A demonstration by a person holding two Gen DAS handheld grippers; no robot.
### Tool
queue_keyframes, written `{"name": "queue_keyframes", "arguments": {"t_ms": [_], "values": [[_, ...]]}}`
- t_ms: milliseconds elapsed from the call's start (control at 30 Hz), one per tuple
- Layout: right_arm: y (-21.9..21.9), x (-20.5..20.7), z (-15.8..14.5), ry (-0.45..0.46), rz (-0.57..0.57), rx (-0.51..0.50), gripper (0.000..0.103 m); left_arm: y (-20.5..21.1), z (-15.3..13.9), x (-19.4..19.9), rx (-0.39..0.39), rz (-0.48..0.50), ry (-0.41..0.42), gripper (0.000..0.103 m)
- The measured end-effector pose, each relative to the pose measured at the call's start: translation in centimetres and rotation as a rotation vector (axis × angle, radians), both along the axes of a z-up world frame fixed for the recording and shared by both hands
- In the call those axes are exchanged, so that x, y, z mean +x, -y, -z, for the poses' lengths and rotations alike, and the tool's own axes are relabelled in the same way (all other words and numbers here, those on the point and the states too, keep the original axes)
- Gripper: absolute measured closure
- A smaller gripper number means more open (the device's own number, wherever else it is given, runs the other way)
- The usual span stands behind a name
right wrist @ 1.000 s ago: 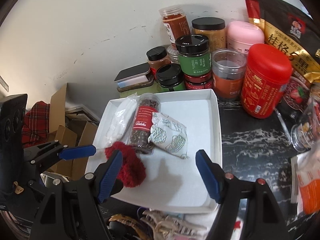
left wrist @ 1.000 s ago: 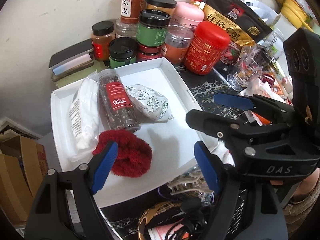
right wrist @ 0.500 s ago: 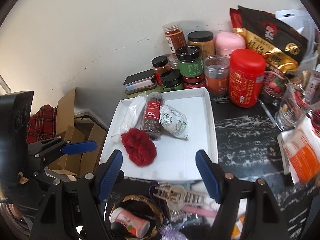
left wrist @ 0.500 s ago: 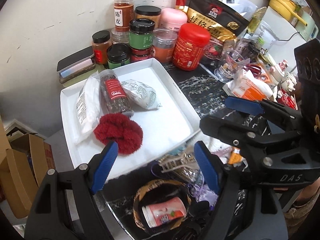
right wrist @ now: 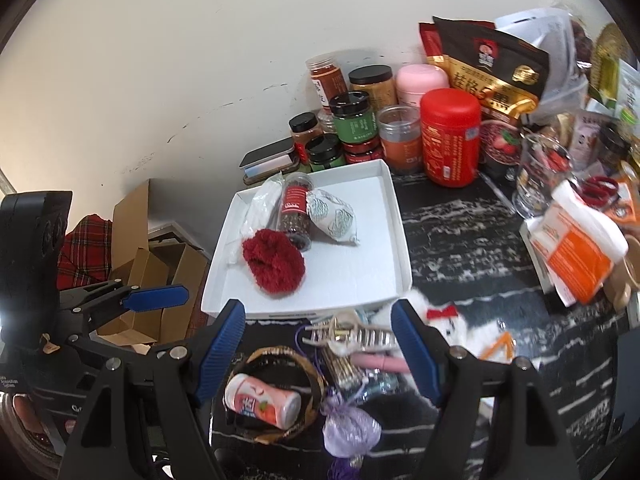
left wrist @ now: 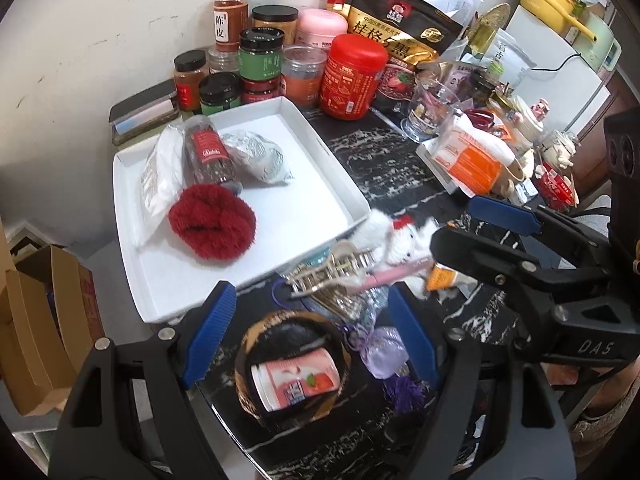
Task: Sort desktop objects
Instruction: 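Move the left tool to the pink gum bottle while the right tool approaches the purple sachet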
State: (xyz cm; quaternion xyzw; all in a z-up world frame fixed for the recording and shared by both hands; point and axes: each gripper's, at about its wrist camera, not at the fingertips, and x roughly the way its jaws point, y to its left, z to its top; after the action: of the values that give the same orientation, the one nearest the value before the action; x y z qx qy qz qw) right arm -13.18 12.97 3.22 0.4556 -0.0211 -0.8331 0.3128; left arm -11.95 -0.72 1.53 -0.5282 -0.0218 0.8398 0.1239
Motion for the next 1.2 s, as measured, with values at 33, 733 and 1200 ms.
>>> {"name": "queue_keyframes", "arguments": {"t_ms": [33, 733, 1200], "values": [[-0.3, 0.4, 0.1, 0.002, 0.006, -0.002, 0.026, 0.0, 0.1, 0.3, 0.003, 0.0, 0.003, 0.025], [-4.2, 6.3, 4.3, 0.082, 0.016, 0.026, 0.027, -0.3, 3.9, 6.3, -0.004, 0.009, 0.056, 0.025], [-4.1, 7.8, 9.0, 0.175, -0.058, 0.076, 0.027, -1.3, 6.2, 7.2, -0.135, 0.298, -0.034, 0.025]]}}
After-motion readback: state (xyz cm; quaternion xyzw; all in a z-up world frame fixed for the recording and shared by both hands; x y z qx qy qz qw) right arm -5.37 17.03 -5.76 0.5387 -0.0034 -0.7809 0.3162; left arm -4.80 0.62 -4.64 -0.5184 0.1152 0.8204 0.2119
